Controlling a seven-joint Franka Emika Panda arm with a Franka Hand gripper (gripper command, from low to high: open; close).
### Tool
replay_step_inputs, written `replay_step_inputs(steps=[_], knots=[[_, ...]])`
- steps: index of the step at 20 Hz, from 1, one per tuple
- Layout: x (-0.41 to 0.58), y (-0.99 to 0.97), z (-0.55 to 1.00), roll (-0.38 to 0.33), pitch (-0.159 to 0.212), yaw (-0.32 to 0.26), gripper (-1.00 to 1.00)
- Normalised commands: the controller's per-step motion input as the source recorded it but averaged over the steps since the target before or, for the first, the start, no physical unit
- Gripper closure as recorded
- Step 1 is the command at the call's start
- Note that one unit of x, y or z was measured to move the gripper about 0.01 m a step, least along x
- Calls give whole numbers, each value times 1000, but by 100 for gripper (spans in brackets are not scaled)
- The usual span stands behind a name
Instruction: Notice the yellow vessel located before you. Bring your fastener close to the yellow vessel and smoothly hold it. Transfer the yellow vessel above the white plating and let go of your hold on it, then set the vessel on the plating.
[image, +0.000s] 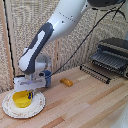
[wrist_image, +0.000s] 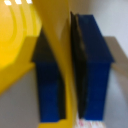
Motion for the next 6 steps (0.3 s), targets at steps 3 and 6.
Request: replay_step_inputs(steps=[3, 6], knots=[[202, -32, 760, 0, -4, 123, -100], [115, 0, 330, -14, 12, 193, -100]])
